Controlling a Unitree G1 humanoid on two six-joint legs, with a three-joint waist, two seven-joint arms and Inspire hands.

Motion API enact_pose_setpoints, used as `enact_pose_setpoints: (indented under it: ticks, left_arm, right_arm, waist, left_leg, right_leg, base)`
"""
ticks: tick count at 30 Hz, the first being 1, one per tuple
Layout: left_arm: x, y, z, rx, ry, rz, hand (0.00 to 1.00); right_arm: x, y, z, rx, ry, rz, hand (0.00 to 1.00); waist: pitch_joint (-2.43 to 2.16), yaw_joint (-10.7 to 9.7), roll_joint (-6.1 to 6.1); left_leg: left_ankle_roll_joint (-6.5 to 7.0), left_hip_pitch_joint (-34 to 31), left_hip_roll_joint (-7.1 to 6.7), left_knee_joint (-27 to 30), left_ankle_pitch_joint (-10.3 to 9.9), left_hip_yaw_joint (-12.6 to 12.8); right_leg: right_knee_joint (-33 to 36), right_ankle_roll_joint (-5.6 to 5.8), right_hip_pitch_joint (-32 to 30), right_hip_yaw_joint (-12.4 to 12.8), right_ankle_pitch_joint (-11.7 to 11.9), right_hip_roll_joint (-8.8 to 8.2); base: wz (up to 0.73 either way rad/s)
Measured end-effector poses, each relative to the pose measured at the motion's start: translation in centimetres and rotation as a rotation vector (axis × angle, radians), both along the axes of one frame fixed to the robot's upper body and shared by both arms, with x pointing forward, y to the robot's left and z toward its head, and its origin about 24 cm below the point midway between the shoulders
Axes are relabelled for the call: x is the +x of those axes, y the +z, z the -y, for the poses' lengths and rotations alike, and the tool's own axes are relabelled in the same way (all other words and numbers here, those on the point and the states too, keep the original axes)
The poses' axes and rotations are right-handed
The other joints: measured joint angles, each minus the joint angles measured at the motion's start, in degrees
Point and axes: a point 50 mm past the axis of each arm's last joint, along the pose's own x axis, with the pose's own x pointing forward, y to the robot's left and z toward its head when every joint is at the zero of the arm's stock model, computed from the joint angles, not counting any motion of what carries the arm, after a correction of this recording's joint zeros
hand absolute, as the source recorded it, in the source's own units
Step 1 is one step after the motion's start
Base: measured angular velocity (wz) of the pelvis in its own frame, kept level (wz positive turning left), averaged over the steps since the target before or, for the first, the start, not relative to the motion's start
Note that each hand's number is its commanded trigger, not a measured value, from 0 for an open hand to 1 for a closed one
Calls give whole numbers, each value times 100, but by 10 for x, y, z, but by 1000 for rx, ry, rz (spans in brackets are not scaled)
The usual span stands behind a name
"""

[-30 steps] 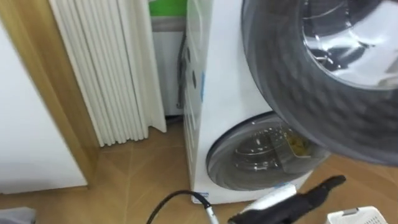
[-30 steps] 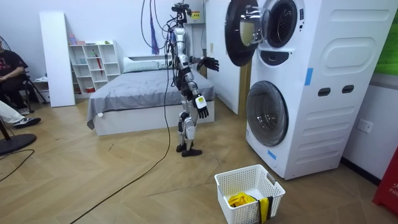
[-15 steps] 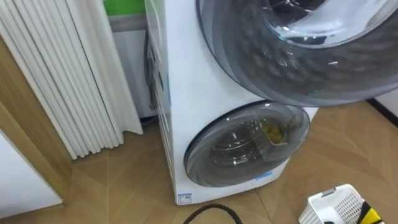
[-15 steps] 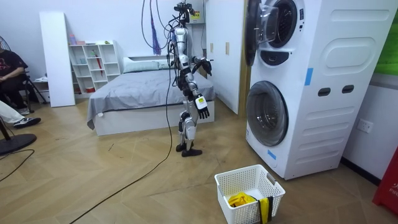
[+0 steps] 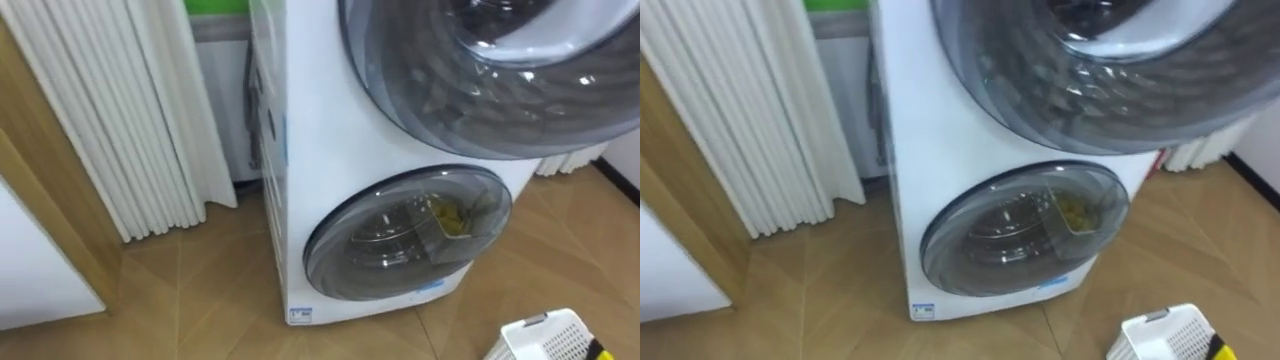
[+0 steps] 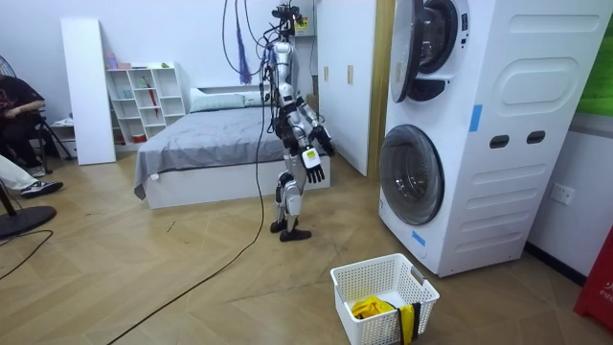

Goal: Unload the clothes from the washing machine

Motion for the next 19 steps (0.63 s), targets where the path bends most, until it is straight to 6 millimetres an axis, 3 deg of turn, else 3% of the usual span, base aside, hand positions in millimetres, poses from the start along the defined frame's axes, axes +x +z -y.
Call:
enact_pose_setpoints:
  ticks: [1,4,5,6,9,12,13,16,19]
  left_arm:
    - [-10,-9,-27,75,103,-35,0]
    - [-37,-18,-84,226,337,-56,0]
    - [-44,-20,-93,253,379,-61,0]
    - [-60,-21,-113,316,464,-75,0]
    - [-107,-27,-145,504,529,-166,0]
    - [-145,-28,-156,618,550,-268,0]
    - [-159,-29,-155,639,561,-312,0]
    - [-183,-31,-148,658,598,-415,0]
    - [-192,-33,-142,669,601,-480,0]
  right_arm:
    - [-5,-1,2,-1,-28,-4,0]
    - [-21,-3,7,3,-115,-23,0]
    - [-23,-4,7,4,-124,-27,0]
    - [-27,-4,8,4,-133,-36,0]
    - [-32,-5,8,18,-165,-42,0]
    - [-38,-5,10,19,-198,-46,0]
    - [-39,-5,10,21,-205,-48,0]
    - [-42,-6,10,21,-215,-52,0]
    - [-47,-7,10,39,-284,-64,0]
  waist:
    - [-26,62,3]
    - [-105,340,-18]
    - [-114,398,-18]
    - [-152,476,-17]
    - [-171,624,-27]
    - [-181,752,-4]
    - [-161,785,21]
    - [-153,895,39]
    - [-150,951,50]
  left_leg:
    - [-7,0,0,-1,3,-47]
    - [-36,60,1,-1,21,-72]
    - [-36,94,2,-3,21,-74]
    - [-36,146,3,-5,21,-76]
    - [-40,318,1,-18,18,-76]
    - [-50,417,-10,-29,12,-72]
    - [-50,416,-13,-32,12,-89]
    - [-64,440,-15,-70,-1,-141]
    - [-52,450,-14,-136,-26,-279]
  right_leg:
    - [7,-11,1,-35,-7,1]
    - [-19,-17,72,-55,-11,2]
    - [-23,-18,107,-62,-12,4]
    - [-64,-19,179,-75,-12,5]
    - [-141,-20,381,-134,-11,-3]
    - [-182,-19,485,-133,-11,-10]
    - [-186,-19,492,-145,-12,-19]
    - [-172,-16,507,-176,-13,-16]
    - [-94,-24,544,-278,-22,-16]
  base:
    - [0]
    - [0]
    - [-5]
    - [-7]
    - [-5]
    - [-3]
    - [5]
    - [9]
    - [18]
